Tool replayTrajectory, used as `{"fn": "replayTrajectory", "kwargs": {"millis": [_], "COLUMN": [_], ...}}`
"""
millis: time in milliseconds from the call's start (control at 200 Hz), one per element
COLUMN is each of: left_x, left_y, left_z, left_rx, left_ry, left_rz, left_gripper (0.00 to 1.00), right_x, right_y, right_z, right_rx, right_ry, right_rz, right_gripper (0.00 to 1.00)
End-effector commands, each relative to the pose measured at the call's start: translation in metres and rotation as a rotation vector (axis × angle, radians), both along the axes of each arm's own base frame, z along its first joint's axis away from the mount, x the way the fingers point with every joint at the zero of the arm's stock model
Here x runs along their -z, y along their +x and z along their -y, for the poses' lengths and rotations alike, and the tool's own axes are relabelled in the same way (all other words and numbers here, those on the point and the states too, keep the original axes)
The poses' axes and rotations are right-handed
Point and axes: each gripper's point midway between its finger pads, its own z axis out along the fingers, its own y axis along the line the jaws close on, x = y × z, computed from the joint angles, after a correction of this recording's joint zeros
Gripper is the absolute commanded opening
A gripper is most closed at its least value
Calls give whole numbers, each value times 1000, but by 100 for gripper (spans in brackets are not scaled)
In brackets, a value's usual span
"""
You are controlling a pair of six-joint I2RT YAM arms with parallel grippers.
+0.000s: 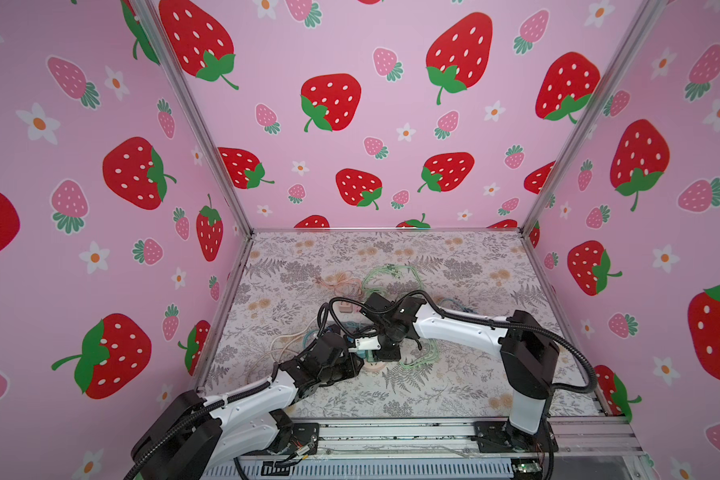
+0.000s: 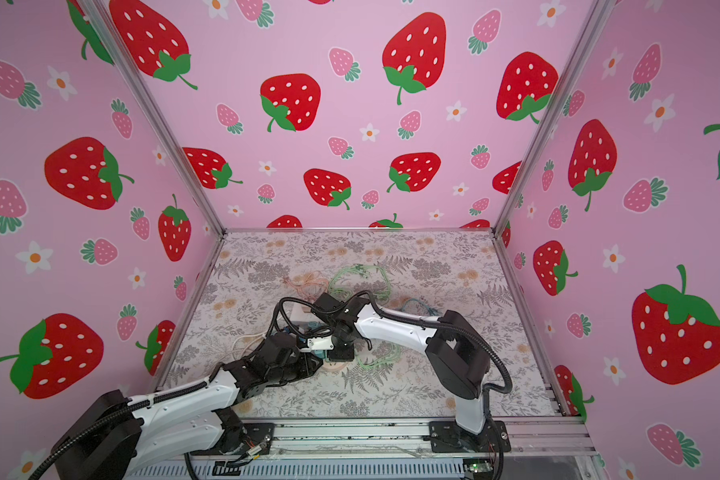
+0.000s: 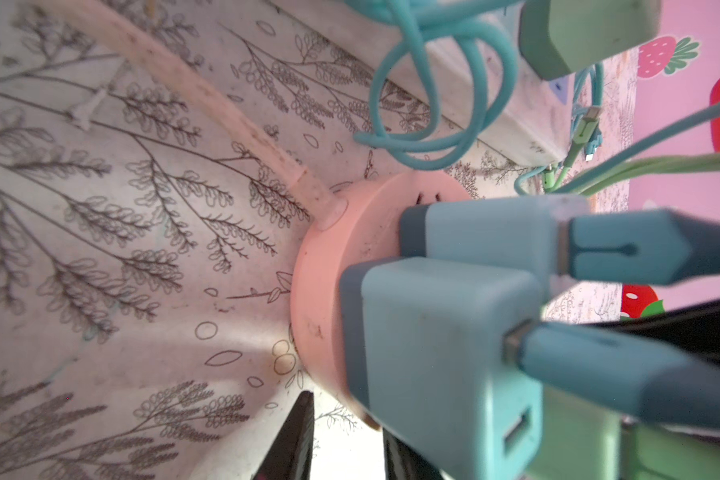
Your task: Insert the plug
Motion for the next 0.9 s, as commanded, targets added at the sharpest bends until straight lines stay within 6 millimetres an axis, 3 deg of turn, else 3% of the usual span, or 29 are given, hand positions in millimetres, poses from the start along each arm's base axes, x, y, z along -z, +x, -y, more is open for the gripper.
{"fn": "replayTrajectory", "kwargs": {"millis": [0, 345, 895], "left_x": [13, 15, 13], "left_y": [-1, -1, -7], "left_z": [-18, -21, -23], "left_rx": [-58, -62, -55], "left_ry": [77, 86, 48], "left_rz": [-15, -8, 21], "left_gripper": [28, 23, 22], "right_x": [18, 30, 64], "right_y": [-2, -1, -4], "right_z": [6, 1, 19], "right_rx": [-2, 4, 43], "right_ry": [-76, -101, -221], "right_rz": [-1, -13, -40], "right_gripper": [13, 12, 12]}}
